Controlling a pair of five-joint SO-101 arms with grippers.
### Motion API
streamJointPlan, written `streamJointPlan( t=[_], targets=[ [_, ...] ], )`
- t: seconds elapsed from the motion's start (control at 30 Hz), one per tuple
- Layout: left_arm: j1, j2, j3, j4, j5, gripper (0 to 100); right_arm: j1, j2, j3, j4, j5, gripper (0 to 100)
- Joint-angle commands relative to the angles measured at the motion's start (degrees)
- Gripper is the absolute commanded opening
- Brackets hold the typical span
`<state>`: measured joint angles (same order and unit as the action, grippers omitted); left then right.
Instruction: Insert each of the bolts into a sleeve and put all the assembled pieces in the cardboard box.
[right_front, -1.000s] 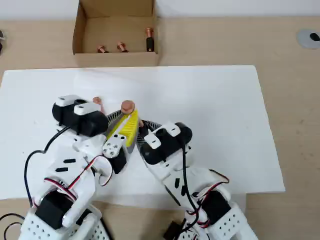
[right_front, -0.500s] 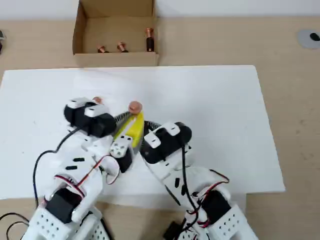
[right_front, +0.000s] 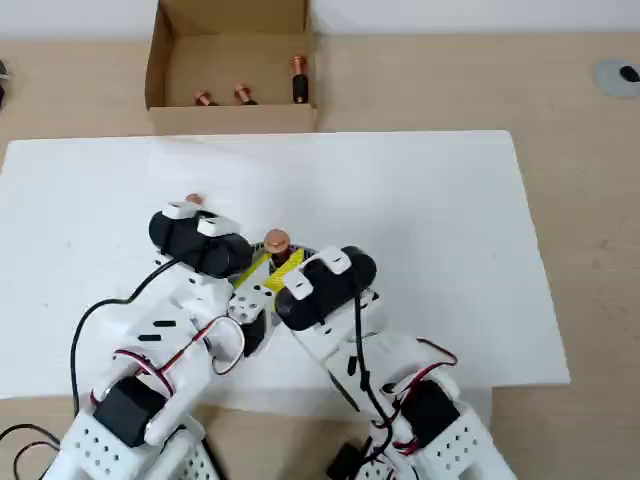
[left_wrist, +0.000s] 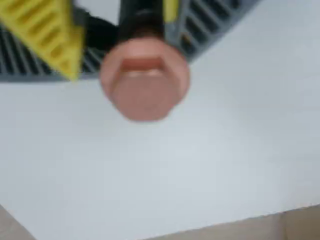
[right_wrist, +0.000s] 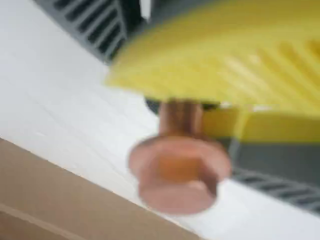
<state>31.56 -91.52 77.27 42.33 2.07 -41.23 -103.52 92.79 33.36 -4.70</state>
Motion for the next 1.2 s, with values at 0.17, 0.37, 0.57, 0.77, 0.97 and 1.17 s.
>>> streamJointPlan(
  t=[0.17,0.37,0.57,0.77,0.97,1.17],
  targets=[
    [-5.01,0.40,-0.97,2.20,0.00,18,-0.13,-5.14,-1.54,-2.02,0.44,1.2],
    [-5.45,0.40,-8.09,12.48,-0.09,23,-0.04,-5.14,-1.63,-2.02,0.44,1.2],
    [-9.23,0.40,-15.03,20.75,-0.09,23,3.12,-4.70,-3.30,-1.76,0.35,1.2],
    [-17.14,0.13,-21.63,21.10,2.02,23,8.75,-4.44,-6.55,-1.67,0.44,1.2],
    [-24.26,-5.05,-23.82,26.99,3.69,23,12.00,5.76,-13.32,-4.75,4.66,1.2],
    [-33.32,-12.70,-12.84,27.60,8.18,23,12.44,32.84,-31.34,-12.40,7.56,1.2]
  ],
)
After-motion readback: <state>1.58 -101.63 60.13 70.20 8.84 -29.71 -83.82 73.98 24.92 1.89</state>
